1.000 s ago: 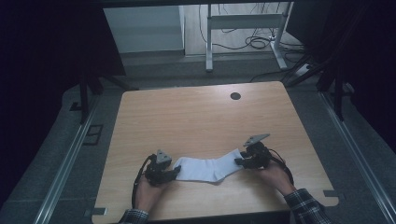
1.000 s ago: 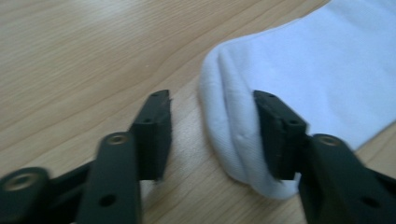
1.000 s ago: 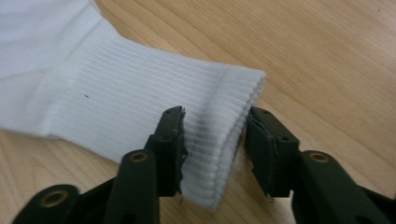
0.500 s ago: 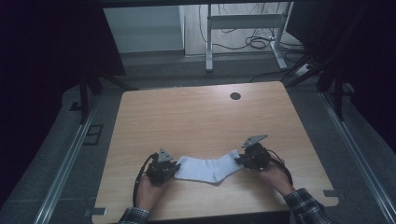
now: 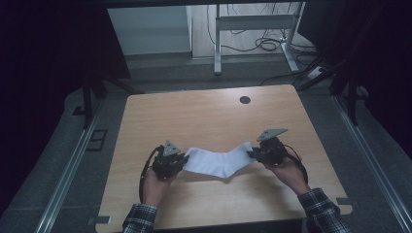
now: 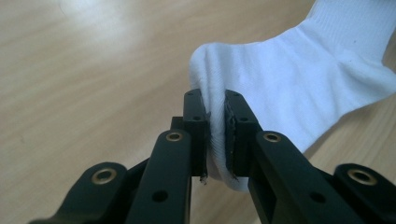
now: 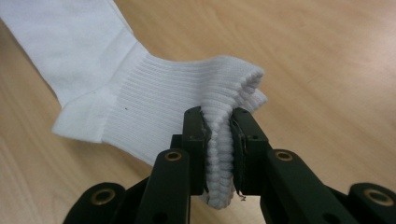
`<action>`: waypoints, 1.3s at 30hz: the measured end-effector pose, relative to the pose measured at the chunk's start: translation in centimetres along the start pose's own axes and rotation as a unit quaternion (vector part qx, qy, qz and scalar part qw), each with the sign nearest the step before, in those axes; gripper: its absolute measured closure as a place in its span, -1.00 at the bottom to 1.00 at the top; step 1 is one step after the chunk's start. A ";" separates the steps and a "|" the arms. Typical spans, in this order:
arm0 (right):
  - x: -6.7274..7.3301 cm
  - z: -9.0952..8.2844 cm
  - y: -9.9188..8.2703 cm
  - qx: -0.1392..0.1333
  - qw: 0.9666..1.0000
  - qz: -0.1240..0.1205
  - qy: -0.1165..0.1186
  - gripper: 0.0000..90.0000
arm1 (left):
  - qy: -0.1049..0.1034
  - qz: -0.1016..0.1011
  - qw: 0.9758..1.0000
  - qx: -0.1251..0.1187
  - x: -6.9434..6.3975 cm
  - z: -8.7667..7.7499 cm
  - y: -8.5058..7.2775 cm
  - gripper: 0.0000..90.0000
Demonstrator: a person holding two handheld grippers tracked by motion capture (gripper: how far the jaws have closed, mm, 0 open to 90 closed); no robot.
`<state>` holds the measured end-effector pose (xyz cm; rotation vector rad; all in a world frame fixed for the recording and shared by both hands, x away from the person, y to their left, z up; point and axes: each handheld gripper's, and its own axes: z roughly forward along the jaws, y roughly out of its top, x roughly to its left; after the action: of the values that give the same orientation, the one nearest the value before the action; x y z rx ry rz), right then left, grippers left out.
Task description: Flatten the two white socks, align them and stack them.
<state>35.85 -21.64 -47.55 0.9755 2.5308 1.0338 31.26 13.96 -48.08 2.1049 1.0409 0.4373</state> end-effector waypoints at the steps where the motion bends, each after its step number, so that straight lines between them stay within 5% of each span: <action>1: -0.2 -0.1 0.3 -0.003 1.000 0.002 -0.002 0.69 | 0.001 -0.002 1.000 -0.004 0.1 0.0 0.4 0.80; 16: -3.3 0.7 3.1 -0.025 0.999 0.027 -0.031 0.69 | 0.035 0.001 0.999 0.005 2.3 2.5 4.3 0.80; 25: -4.4 3.0 3.3 -0.012 0.999 0.036 -0.039 0.69 | 0.050 -0.011 0.998 0.027 3.4 5.6 3.8 0.80; 39: -6.1 6.4 0.7 0.023 0.997 0.067 -0.041 0.64 | 0.055 -0.011 0.996 0.066 3.4 8.7 2.7 0.78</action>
<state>43.56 -21.88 -51.85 1.1896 2.4606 0.9532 39.76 11.51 -51.99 2.2031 1.1844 0.4892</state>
